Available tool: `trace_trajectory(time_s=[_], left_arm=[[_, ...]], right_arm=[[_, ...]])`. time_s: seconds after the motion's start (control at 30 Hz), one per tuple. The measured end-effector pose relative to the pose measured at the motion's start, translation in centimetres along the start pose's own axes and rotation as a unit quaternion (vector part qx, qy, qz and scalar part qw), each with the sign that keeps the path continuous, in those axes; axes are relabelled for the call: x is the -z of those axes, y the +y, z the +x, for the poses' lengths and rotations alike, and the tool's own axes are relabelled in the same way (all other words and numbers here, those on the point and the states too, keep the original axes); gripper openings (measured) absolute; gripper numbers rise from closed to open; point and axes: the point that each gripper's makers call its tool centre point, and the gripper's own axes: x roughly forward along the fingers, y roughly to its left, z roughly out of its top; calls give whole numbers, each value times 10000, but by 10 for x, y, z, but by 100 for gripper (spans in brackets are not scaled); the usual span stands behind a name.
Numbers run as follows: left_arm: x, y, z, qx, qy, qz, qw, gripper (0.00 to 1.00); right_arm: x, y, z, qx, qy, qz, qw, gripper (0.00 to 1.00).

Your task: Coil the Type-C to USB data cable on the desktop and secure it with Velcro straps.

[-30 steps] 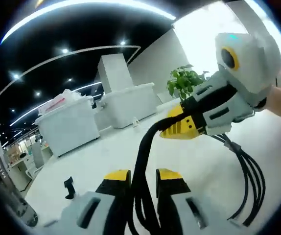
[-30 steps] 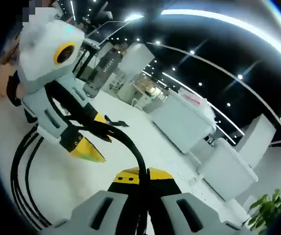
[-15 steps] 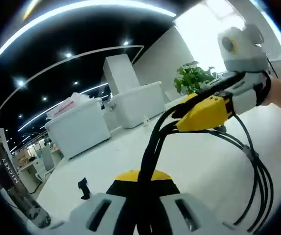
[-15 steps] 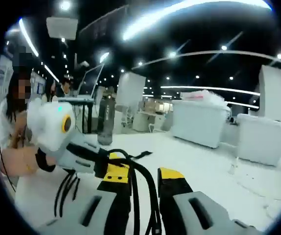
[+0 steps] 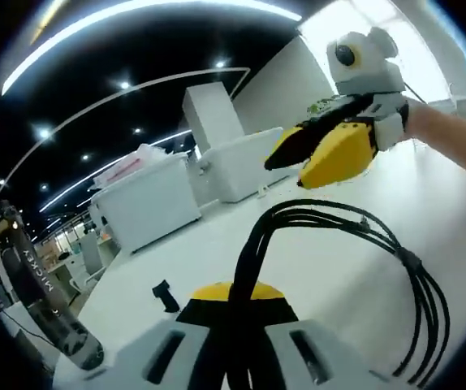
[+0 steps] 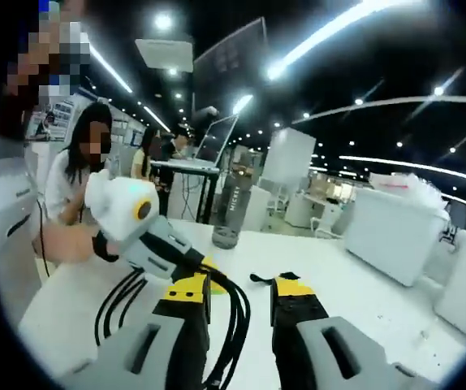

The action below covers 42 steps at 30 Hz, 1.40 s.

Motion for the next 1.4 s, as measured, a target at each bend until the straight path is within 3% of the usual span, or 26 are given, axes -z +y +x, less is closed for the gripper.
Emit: trace_trajectory(time_s=[0.07, 0.13, 0.23, 0.33, 0.4, 0.47, 0.57, 0.67, 0.73, 0.83, 0.87, 0.9, 0.93, 1.0, 1.03, 1.13, 1.17, 1.2, 1.27, 1.4], left_arm=[[-4, -2, 1, -2, -62, 25, 10000, 4], [-4, -5, 3, 8, -63, 115, 9999, 4], [-5, -3, 3, 6, -87, 196, 9998, 4], [-5, 1, 2, -16, -104, 209, 9997, 4], [-3, 5, 2, -67, -95, 243, 9996, 4], [-6, 8, 1, -86, -172, 165, 9997, 4], [0, 6, 2, -41, -25, 295, 9996, 4], [3, 2, 2, 40, 41, 286, 9996, 4], [4, -1, 2, 80, 63, 190, 9998, 4], [10, -5, -1, 76, 209, 66, 9997, 4], [11, -5, -2, 69, 228, 44, 9997, 4], [14, 0, -6, 78, 252, 63, 9996, 4], [13, 3, -9, 78, 259, 81, 9996, 4], [12, 13, -17, -15, 259, 86, 9996, 4], [12, 15, -25, -73, 251, 71, 9996, 4], [15, 24, -42, -187, 248, -13, 9995, 4], [17, 30, -49, -284, 255, -42, 9993, 4], [20, 34, -54, -361, 274, -69, 9989, 4], [27, 41, -61, -472, 340, -101, 9983, 4], [39, 49, -69, -566, 441, -321, 9969, 4]], right_arm=[[10, -9, -3, 241, 26, 112, 9996, 29], [6, -17, -4, 451, -161, 260, 9985, 27], [-2, -12, 1, 259, -410, 837, 9953, 23], [8, -9, 8, 228, -187, 707, 9971, 18], [21, 3, 9, 23, 73, 1032, 9946, 18], [32, 11, 10, -59, 231, 1087, 9938, 18], [42, 19, 9, -73, 320, 968, 9948, 17], [38, 19, 3, -174, 287, 960, 9948, 19], [13, 13, -4, -261, -280, 900, 9952, 26], [-34, -8, -21, -271, -1326, 1154, 9841, 35], [-43, -18, -24, -157, -1548, 1188, 9806, 35], [-53, -43, -25, 290, -1812, 1202, 9757, 35], [-54, -60, -23, 616, -1868, 1088, 9744, 35], [-43, -83, -5, 1148, -1638, 465, 9787, 35], [-36, -85, 4, 1201, -1470, 151, 9817, 35], [8, -72, 58, 879, -584, -684, 9921, 35], [27, -61, 82, 705, -208, -978, 9925, 34], [38, -52, 98, 572, -30, -1226, 9908, 32], [52, -33, 126, 293, 194, -1438, 9890, 29], [57, -11, 162, -8, 234, -1393, 9900, 29]])
